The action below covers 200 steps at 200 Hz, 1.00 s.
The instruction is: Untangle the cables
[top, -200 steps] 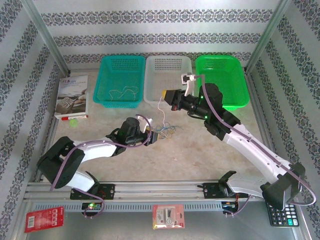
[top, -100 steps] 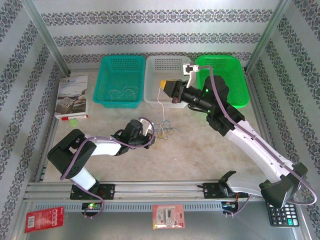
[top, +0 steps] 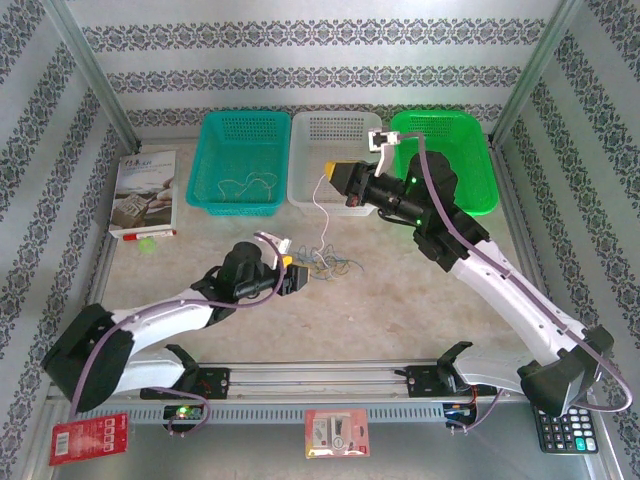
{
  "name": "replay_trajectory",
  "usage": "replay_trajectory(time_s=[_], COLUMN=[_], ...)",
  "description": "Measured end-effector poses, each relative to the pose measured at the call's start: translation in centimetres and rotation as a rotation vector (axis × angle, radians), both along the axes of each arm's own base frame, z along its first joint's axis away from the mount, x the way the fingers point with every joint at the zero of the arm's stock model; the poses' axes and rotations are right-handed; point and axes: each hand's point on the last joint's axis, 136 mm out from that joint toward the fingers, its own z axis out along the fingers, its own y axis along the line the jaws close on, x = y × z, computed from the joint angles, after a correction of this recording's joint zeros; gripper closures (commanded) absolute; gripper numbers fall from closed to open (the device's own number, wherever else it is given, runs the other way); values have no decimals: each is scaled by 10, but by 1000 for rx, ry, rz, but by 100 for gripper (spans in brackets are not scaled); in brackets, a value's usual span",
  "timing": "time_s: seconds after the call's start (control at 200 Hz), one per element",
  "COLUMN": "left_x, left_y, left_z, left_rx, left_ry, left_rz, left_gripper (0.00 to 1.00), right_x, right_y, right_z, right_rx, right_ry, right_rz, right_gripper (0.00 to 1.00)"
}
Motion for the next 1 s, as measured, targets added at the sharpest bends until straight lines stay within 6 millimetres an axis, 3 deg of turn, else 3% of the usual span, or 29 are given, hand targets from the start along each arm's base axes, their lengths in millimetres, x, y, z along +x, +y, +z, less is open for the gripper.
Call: replay_trajectory(time_s=[0.1, 0.255, 0.649, 0.999], left_x=[0, 9, 65, 52], left_y=[6, 14, 1, 7], left_z=[2, -12, -23, -92], left_rx=[22, 87, 167, 293], left_ry=[-13, 23, 66, 238], left_rz=[14, 57, 180, 208], left_gripper=[22, 23, 36, 49], right_x=[0, -3, -11, -1], right_y=[-1, -2, -7, -12], right_z=[-6, -10, 1, 0], right_rx=[-6, -9, 8, 5], right_ry=[10, 16, -10, -5], right_rz=[3, 11, 11, -13], right_gripper=[100, 100, 100, 100])
